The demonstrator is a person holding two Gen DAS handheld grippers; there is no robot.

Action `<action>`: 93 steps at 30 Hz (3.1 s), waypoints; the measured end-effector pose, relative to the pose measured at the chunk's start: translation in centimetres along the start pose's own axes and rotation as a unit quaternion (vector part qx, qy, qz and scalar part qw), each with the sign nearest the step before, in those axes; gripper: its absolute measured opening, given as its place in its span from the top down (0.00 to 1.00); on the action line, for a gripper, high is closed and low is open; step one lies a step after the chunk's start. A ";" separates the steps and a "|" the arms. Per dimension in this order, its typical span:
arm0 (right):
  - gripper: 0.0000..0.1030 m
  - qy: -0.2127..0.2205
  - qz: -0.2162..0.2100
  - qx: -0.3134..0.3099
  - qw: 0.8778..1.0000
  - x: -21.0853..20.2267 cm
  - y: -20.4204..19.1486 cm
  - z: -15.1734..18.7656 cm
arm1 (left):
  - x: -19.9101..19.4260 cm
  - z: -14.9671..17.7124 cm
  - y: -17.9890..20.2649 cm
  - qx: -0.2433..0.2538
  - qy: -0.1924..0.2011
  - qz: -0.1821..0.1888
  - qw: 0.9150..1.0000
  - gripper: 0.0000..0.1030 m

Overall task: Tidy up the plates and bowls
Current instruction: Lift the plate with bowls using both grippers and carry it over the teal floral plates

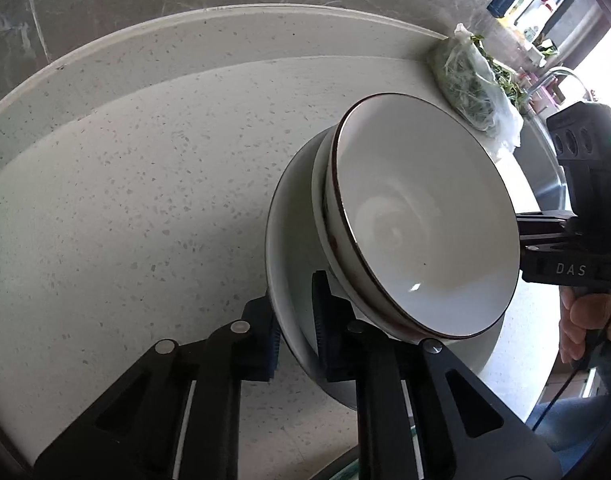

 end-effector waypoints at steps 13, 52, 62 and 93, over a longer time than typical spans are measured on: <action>0.83 0.003 0.018 0.001 1.000 0.0 -0.2 0.2 | -0.7 0.6 -0.3 -0.016 -0.001 -0.019 1.000 0.91; 0.83 0.026 0.024 -0.076 0.996 -9.1 -6.9 6.6 | -15.4 8.7 3.6 -0.029 0.050 -0.041 0.997 0.91; 0.83 0.008 0.021 -0.084 0.996 -9.1 -9.0 11.1 | -17.1 14.7 4.6 -0.041 0.048 -0.040 0.997 0.91; 0.84 -0.036 0.033 -0.056 0.997 -4.2 -8.9 16.4 | -12.8 24.2 3.2 -0.059 0.021 -0.044 0.997 0.91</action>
Point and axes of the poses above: each gripper's, at about its wrist camera, not at the fingertips, and x roughly the way its jaws point, y to its right, z to its underside, the point moved 1 cm from there along x, roughly the way its jaws point, and after that the axes turned 3 degrees about x, right-handed, at the moved point
